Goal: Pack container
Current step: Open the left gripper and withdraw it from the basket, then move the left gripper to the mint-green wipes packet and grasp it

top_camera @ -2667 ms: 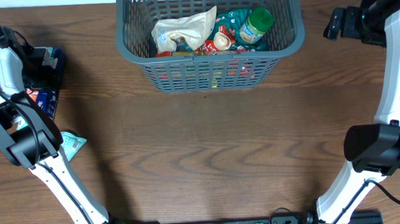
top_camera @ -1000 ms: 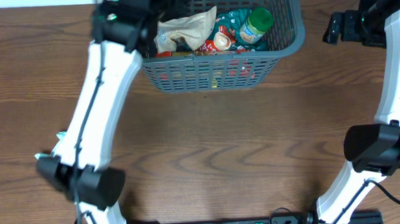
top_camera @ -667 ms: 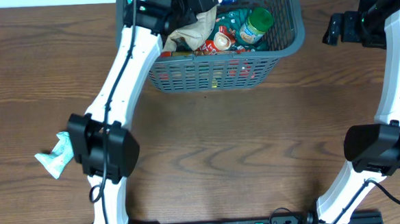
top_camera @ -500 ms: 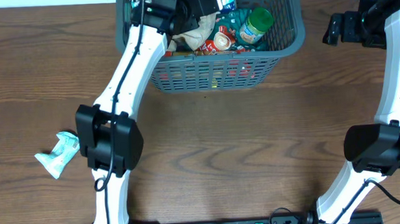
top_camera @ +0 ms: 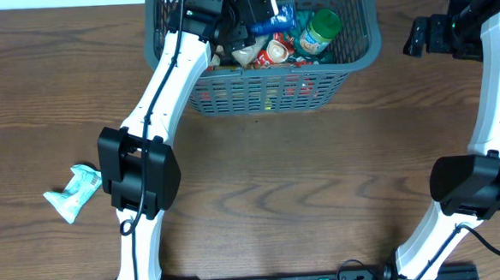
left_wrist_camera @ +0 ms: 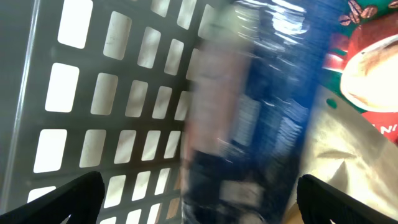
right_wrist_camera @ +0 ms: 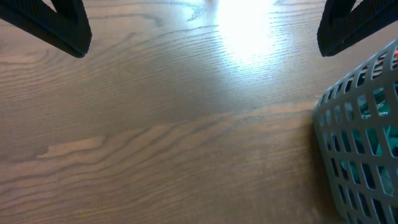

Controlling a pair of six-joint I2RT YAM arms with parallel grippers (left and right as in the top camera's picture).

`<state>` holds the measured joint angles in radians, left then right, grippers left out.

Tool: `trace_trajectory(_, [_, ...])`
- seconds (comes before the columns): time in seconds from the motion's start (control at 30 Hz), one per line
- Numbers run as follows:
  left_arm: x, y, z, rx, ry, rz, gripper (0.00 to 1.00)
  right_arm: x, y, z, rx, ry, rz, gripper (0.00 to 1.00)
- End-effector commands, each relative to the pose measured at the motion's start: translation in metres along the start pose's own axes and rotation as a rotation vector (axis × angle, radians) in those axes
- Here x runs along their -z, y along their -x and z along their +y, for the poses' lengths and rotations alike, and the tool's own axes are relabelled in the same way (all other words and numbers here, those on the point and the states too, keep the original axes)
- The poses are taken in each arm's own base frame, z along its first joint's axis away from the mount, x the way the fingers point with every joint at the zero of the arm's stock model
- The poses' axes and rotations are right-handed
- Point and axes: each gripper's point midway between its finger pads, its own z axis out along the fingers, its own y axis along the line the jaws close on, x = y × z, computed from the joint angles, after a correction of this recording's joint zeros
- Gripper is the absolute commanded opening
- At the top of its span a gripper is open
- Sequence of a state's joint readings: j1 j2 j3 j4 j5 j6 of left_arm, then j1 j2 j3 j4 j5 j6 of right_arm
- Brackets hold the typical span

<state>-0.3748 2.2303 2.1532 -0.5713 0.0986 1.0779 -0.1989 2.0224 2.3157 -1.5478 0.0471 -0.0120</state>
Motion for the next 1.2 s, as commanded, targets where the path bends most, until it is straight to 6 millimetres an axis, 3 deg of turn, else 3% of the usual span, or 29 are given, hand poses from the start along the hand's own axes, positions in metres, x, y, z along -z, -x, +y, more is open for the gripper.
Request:
trace_trajectory(0.0, [0.003, 0.002, 0.006, 0.004, 0.012, -0.011, 0.99, -0.004, -0.002, -0.001, 0.018, 0.002, 0.014, 0.99])
trace_trajectory(0.13, [0.013, 0.005, 0.011, 0.054, 0.024, -0.019, 0.98, -0.004, -0.002, -0.001, 0.025, 0.002, 0.015, 0.99])
trace_trajectory(0.3, [0.053, 0.005, 0.035, 0.261, 0.085, -0.018, 0.99, -0.004, -0.001, -0.001, 0.028, 0.002, 0.011, 0.99])
trace_trajectory(0.43, [0.11, -0.009, 0.056, 0.343, 0.167, 0.047, 0.98, -0.004, 0.0, -0.001, 0.028, 0.002, 0.009, 0.99])
trace_trajectory(0.57, [0.19, -0.029, 0.087, 0.528, 0.335, 0.091, 0.98, -0.004, 0.002, -0.001, 0.027, 0.002, -0.002, 0.99])
trace_trajectory(0.73, [0.292, -0.05, 0.103, 0.653, 0.455, 0.054, 0.99, -0.004, 0.005, -0.001, 0.027, 0.002, -0.011, 0.99])
trace_trajectory(0.8, [0.327, -0.069, 0.102, 0.755, 0.498, 0.059, 0.99, -0.004, 0.005, -0.001, 0.027, 0.002, -0.011, 0.99])
trace_trajectory(0.93, [0.377, -0.131, 0.086, 1.136, 0.582, 0.128, 0.99, -0.004, 0.005, -0.001, 0.027, 0.002, -0.012, 0.99])
trace_trajectory(1.07, [0.413, -0.219, 0.044, 1.716, 0.78, 0.32, 0.99, -0.004, 0.005, -0.001, 0.027, 0.002, -0.011, 0.99])
trace_trajectory(1.17, [0.426, -0.266, -0.002, 2.183, 0.955, 0.443, 0.99, -0.004, 0.005, -0.001, 0.026, 0.002, -0.011, 0.99])
